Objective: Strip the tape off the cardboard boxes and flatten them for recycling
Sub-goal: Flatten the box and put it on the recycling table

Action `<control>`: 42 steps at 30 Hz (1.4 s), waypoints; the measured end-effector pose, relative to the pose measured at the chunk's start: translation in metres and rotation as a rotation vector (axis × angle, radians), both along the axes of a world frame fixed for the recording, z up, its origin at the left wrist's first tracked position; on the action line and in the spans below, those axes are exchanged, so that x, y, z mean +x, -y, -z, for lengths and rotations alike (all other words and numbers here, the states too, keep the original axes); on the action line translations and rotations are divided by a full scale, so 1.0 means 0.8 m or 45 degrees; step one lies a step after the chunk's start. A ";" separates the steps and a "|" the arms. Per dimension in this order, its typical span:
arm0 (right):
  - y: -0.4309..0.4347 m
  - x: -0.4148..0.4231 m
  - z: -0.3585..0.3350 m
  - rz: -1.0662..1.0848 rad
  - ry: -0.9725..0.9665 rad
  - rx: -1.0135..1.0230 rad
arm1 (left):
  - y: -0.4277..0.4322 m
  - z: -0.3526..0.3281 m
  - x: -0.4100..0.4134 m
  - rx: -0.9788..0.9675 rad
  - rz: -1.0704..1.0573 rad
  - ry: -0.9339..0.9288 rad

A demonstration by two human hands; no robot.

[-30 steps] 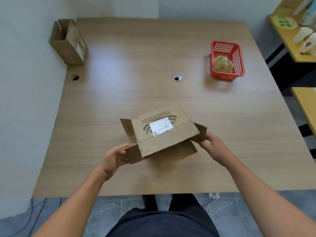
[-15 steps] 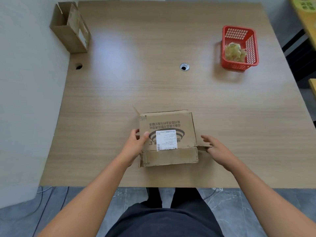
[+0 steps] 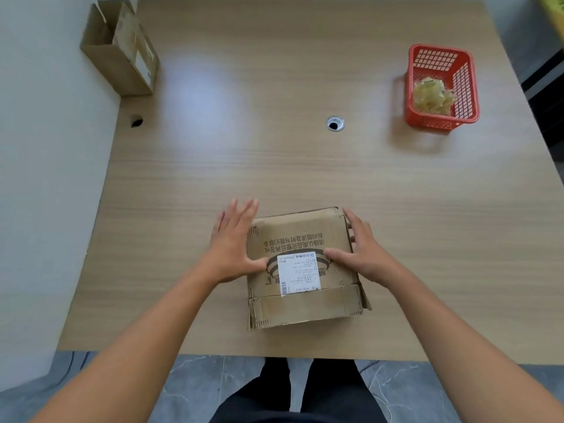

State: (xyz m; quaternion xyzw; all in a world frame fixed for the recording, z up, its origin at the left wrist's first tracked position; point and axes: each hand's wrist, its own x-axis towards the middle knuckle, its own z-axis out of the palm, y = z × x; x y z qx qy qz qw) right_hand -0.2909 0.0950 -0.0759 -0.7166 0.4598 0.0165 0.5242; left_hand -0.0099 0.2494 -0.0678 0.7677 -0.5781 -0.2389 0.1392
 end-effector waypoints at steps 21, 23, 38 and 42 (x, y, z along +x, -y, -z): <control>0.155 0.040 0.006 -1.209 0.057 0.148 | 0.008 -0.024 0.024 -0.346 0.194 -0.013; 0.164 0.056 0.005 -1.374 0.076 0.124 | -0.005 -0.017 0.019 -0.476 0.312 -0.029; 0.167 0.072 0.021 -1.181 0.114 -0.059 | 0.008 0.011 -0.001 -0.644 0.176 -0.004; 0.130 0.027 0.026 -0.608 0.139 -0.345 | 0.013 0.007 -0.013 -0.525 -0.184 -0.050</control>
